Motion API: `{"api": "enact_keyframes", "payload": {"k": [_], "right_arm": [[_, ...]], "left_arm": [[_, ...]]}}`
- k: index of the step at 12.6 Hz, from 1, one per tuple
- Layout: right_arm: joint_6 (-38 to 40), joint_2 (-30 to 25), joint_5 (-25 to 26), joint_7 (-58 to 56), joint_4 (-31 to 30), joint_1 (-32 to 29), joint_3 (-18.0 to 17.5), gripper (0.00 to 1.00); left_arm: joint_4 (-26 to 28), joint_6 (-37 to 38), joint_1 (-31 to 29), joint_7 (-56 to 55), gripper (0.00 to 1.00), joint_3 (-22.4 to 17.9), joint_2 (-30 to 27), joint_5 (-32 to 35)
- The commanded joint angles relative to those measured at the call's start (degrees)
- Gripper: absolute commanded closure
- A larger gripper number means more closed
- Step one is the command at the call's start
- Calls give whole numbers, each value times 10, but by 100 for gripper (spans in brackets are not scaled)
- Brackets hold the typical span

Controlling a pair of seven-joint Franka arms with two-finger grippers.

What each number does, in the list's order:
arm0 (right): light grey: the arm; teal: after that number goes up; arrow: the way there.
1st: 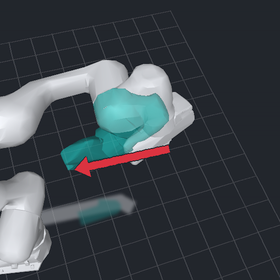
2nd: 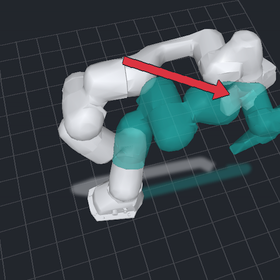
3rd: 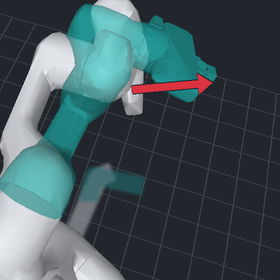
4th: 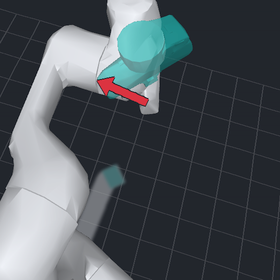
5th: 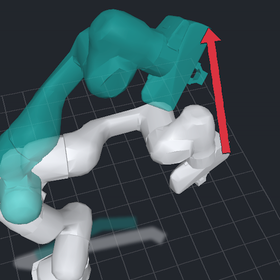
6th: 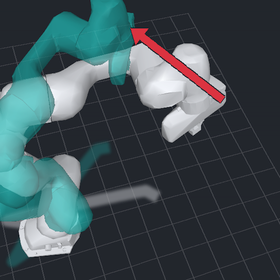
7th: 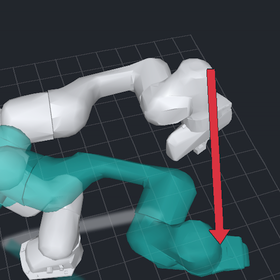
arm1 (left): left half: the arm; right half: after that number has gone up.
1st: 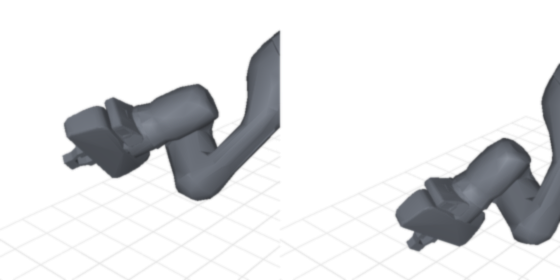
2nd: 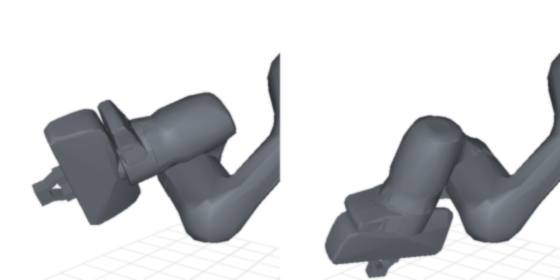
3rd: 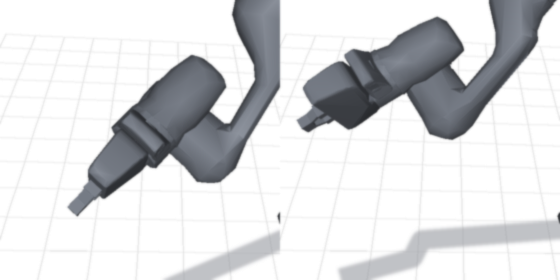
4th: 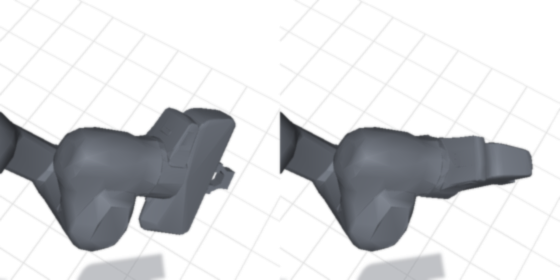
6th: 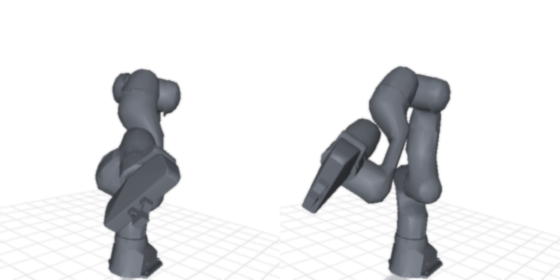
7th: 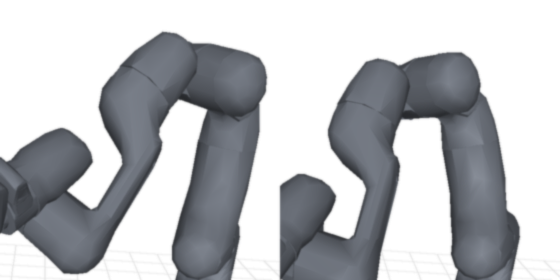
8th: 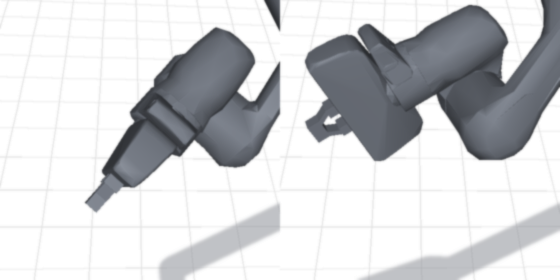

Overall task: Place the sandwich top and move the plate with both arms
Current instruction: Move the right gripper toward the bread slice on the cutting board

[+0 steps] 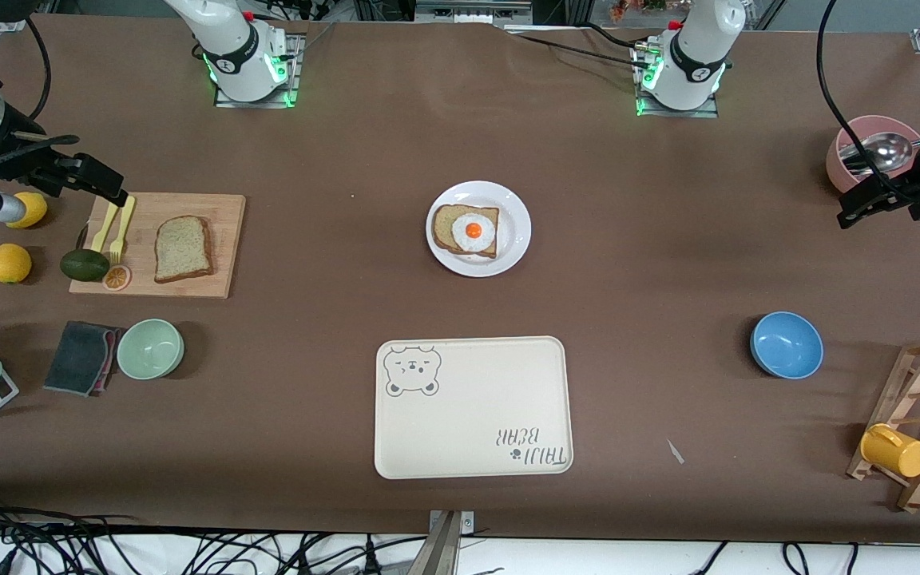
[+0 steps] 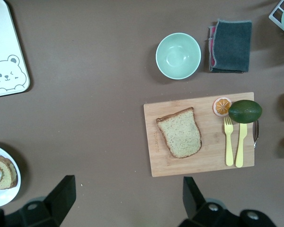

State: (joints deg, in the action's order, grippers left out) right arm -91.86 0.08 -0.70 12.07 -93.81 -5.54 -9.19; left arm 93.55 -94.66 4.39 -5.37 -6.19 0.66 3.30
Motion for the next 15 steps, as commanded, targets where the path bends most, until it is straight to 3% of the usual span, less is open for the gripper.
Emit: {"api": "enact_keyframes", "payload": {"k": [1,15], "right_arm": [[0,-17,-8,-1,-14,-1,0,0],[10,-17,-4,14,-13,3,-7,0]], "left_arm": [[6,-6,0,-7,0,4,-6,21],[7,-6,3,-7,0,6,-8,14]]}}
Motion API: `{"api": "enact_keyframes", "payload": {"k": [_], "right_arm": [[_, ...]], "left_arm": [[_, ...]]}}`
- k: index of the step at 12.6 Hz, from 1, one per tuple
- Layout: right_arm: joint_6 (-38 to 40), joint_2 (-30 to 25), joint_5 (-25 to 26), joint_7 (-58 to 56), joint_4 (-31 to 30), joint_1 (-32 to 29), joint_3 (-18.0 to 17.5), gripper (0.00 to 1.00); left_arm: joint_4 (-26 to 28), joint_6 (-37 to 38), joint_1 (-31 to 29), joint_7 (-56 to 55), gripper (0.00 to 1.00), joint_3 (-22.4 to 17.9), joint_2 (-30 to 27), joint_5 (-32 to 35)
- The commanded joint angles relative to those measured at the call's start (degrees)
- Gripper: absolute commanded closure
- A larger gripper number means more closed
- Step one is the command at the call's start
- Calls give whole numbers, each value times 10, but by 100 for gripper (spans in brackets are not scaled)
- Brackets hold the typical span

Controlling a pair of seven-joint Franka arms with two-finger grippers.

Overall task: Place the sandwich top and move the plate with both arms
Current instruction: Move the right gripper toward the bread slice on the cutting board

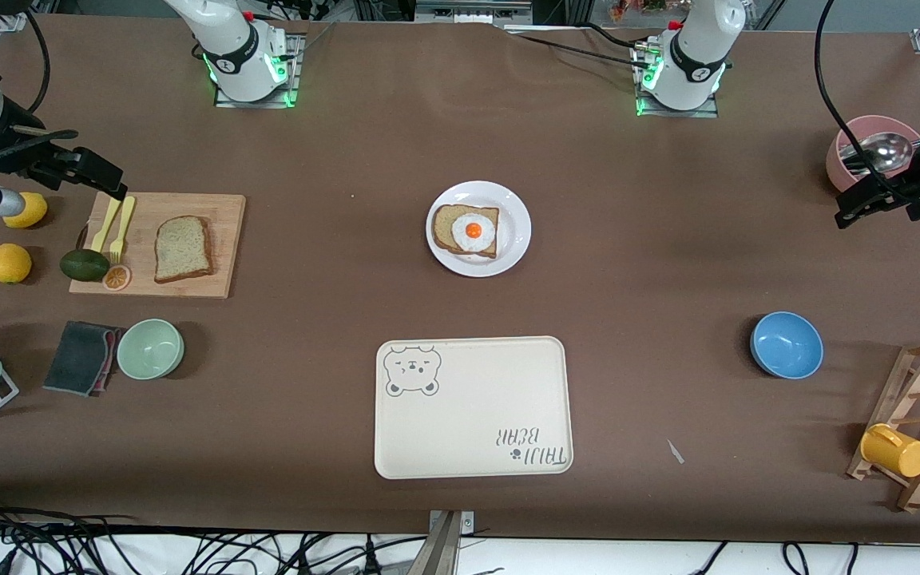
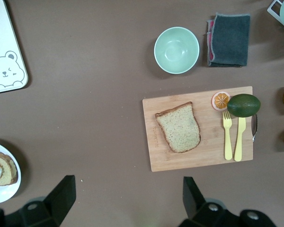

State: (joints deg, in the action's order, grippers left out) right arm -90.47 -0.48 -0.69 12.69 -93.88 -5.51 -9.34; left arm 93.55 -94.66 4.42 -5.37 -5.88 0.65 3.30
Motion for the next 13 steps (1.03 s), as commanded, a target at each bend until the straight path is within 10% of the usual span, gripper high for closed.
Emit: {"api": "enact_keyframes", "payload": {"k": [1,13], "right_arm": [[-5,-11,-5,8,-12,2,-4,0],[-13,15,-1,-25,-13,2,-5,1]], "left_arm": [[7,-5,4,-7,0,3,-8,14],[6,-6,4,-6,0,4,-7,11]]}}
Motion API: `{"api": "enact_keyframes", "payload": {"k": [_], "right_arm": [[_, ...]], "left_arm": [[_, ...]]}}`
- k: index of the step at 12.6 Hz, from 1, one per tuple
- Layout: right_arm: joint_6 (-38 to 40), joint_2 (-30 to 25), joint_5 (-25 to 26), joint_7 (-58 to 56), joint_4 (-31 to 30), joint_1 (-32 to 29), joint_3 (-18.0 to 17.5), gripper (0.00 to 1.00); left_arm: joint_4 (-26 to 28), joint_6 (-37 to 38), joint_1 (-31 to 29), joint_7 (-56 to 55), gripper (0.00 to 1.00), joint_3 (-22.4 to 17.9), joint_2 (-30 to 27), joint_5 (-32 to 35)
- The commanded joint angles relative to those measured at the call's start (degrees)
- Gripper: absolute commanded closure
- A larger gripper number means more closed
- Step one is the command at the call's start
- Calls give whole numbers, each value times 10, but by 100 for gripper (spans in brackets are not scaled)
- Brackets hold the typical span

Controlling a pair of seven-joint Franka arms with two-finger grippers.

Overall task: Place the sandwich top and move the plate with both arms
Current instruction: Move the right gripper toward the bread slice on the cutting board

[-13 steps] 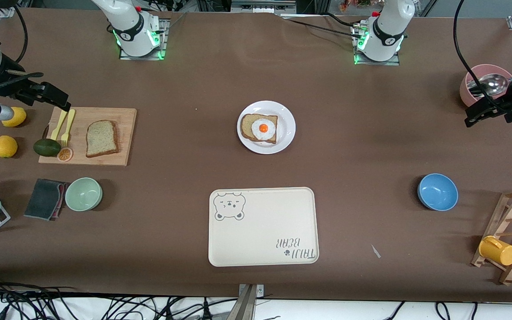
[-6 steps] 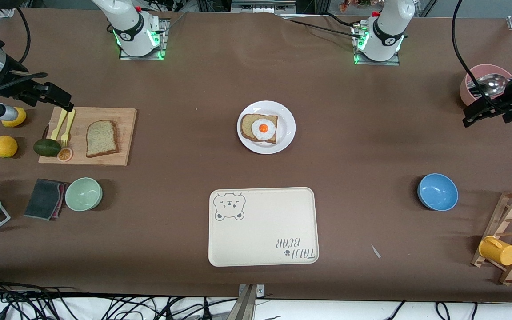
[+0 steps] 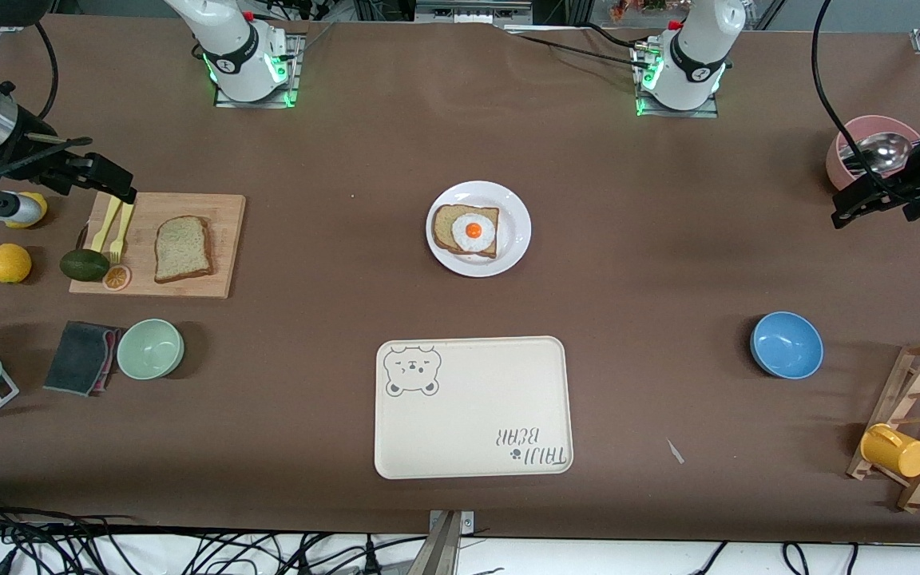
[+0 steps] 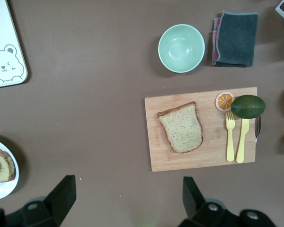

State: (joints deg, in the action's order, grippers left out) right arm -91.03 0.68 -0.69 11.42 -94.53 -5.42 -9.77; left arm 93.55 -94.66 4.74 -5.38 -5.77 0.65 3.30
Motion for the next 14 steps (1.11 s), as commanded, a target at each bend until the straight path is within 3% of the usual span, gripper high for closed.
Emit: {"api": "enact_keyframes", "payload": {"k": [1,5,7,11,14], "right_arm": [[-7,5,-1,-13,-7,1,-1,1],[-11,-1,0,-13,-11,0,13,1],[-15,3,-3,-14,-22,0,12,1],[-156,-30,-1,-32,-164,0,11,1],[-280,-24,5,-34,-263,0,11,1]], "left_arm": [[6,-6,0,-6,0,3,-7,11],[5,-7,2,-5,0,4,4,8],[7,-9,4,0,0,4,16,-37],[13,-34,5,-1,0,25,43,-83],[43,-71,4,1,0,45,53,-107]]}}
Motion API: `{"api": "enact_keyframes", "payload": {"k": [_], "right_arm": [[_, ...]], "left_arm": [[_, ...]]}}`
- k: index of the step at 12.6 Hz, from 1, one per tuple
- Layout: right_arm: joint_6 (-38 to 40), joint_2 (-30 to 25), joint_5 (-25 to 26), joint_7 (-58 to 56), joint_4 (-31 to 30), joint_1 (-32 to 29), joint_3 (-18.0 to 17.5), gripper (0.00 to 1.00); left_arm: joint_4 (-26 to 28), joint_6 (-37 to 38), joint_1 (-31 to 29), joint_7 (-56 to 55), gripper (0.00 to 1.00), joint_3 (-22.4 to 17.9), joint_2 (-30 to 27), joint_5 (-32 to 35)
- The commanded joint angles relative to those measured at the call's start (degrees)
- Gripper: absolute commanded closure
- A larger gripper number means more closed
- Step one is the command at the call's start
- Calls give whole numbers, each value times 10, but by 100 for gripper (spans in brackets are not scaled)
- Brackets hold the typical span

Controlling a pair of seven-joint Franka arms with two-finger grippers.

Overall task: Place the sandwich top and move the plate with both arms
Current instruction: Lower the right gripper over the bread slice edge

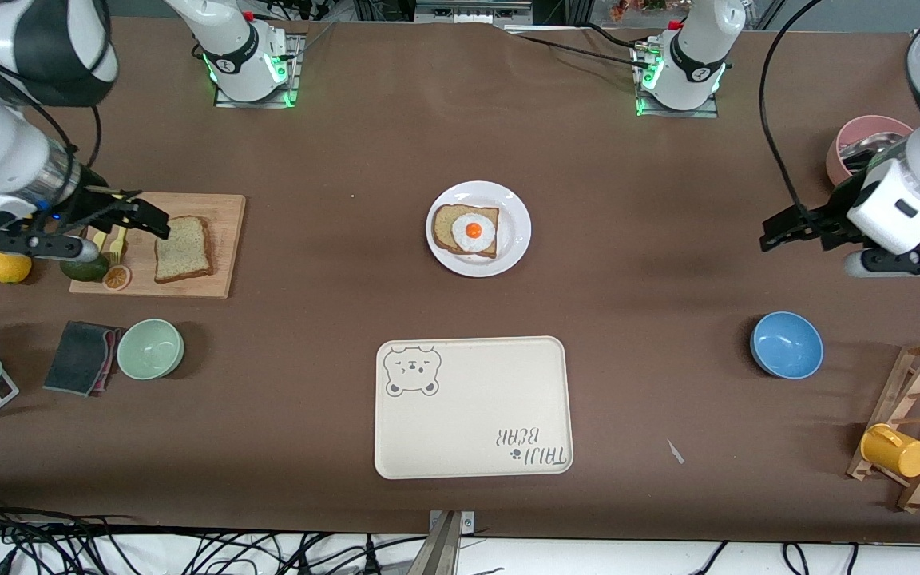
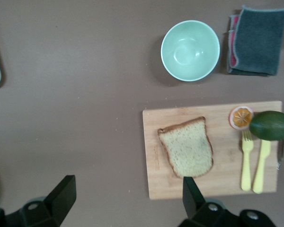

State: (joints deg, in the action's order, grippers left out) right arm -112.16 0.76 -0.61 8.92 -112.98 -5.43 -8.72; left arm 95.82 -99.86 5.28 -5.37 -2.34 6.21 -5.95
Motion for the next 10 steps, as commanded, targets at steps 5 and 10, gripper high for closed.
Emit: {"api": "enact_keyframes", "payload": {"k": [5,10], "right_arm": [[-248,5,52,-54,-215,-3,12,1],[-297,36,75,-54,-284,-3,25,5]], "left_arm": [[20,2,-12,-7,0,8,-36,47],[20,20,-36,-7,0,8,-58,62]]}}
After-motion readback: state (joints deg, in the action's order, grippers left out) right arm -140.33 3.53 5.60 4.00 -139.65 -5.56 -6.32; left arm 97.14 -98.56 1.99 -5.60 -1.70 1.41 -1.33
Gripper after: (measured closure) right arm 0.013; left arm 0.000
